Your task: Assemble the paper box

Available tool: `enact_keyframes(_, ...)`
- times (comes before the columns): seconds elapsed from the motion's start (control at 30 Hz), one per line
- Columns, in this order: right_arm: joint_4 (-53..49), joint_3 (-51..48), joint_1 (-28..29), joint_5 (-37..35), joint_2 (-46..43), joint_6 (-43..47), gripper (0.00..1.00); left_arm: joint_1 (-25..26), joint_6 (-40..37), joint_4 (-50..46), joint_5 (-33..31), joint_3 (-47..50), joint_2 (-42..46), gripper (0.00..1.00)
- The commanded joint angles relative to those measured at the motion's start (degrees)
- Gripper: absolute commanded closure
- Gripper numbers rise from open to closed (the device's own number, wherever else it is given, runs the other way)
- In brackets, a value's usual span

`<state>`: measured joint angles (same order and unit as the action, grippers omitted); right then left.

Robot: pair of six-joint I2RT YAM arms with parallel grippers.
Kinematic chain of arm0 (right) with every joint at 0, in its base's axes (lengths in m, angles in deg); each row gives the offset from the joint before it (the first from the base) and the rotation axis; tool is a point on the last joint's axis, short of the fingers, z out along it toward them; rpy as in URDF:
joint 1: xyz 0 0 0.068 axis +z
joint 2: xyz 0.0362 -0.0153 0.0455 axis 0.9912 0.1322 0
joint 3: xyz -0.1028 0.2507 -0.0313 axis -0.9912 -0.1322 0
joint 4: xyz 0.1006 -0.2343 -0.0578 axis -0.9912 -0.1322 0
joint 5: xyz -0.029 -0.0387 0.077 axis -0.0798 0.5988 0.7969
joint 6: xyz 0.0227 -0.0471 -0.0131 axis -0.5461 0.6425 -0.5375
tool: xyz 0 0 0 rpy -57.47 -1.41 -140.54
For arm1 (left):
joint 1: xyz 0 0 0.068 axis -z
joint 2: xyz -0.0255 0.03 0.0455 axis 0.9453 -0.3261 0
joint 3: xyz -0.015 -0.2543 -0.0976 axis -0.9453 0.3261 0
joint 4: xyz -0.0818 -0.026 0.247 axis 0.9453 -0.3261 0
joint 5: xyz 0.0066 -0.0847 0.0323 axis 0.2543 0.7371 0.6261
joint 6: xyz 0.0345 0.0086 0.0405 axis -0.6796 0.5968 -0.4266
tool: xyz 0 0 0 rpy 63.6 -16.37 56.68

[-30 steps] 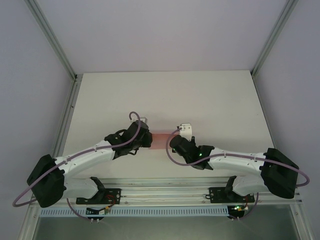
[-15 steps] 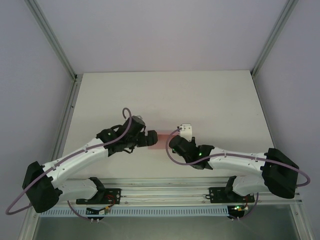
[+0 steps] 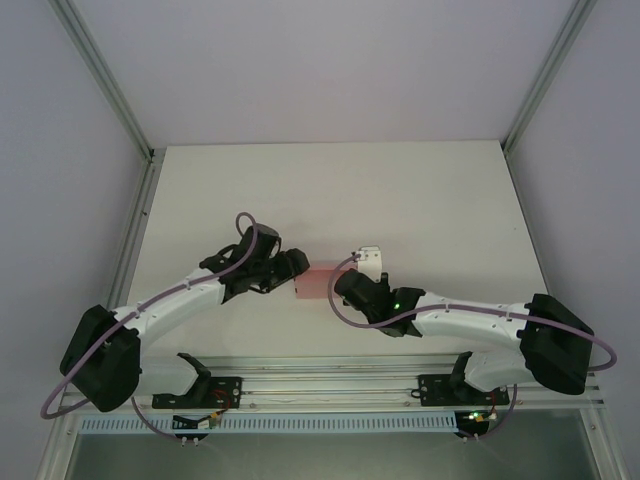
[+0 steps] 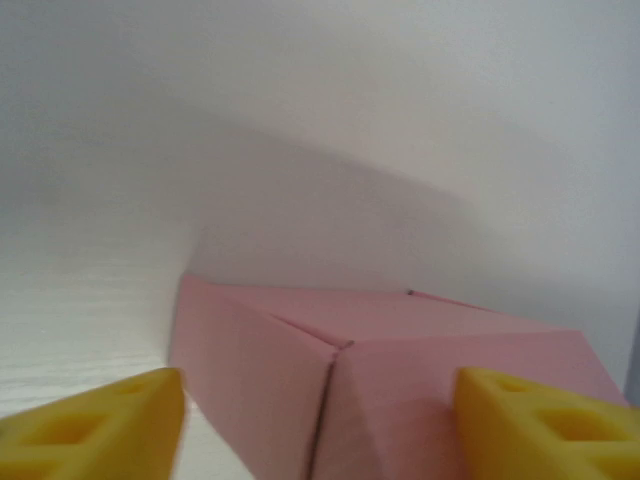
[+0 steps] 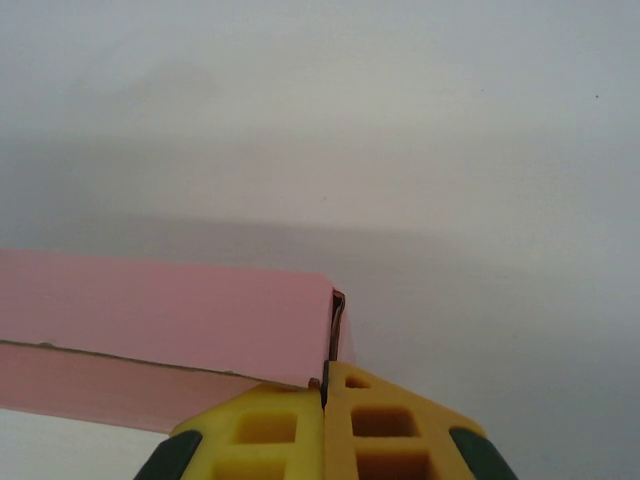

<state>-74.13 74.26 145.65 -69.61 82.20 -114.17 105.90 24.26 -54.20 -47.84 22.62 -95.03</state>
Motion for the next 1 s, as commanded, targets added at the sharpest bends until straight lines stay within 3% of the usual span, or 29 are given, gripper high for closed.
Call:
enact_keyframes(0.0, -8.94, -1.26, 0.74, 5.54, 2.47, -1.7, 1.0, -0.49, 2.13, 5.24, 1.69, 4.55, 2.35, 0.42)
enact_keyframes(0.07, -8.81, -1.4, 0.74, 5.98, 2.19, -1.88, 1.0, -0.47, 3.08, 6.96, 0.82, 7.12, 2.85, 0.47)
enact_keyframes(0.17, -8.83, -1.73, 0.74, 7.36, 1.48, -1.68, 0.92, -0.48, 3.26, 8.12, -0.35, 9.46, 2.39, 0.52)
enact_keyframes(0.33, -11.03, -0.15, 0.41, 8.31, -1.25, 0.83, 0.57, -0.49, 3.0, 9.83, -1.87, 11.8, 2.01, 0.64)
enact_keyframes(0.53, -12.19, 1.27, -1.7, 15.27, -9.84, 3.46, 0.33, -0.39, 2.21, 10.84, -1.16, 13.31, 1.97, 0.7)
enact_keyframes(0.73, -2.65, -1.88, -8.62, 26.78, -18.7, 0.41, 0.12, -0.28, 2.73, 12.35, -1.39, 14.96, 2.37, 0.71)
enact_keyframes(0.87, -1.08, -2.01, -10.34, 25.38, -17.49, -3.08, 0.08, 0.04, 2.74, 13.32, -1.04, 15.77, 2.32, 0.71)
enact_keyframes(0.97, -2.64, -0.37, -10.71, 23.99, -12.69, -5.3, 0.15, 0.44, 2.69, 13.39, -1.52, 16.06, 2.04, 0.72)
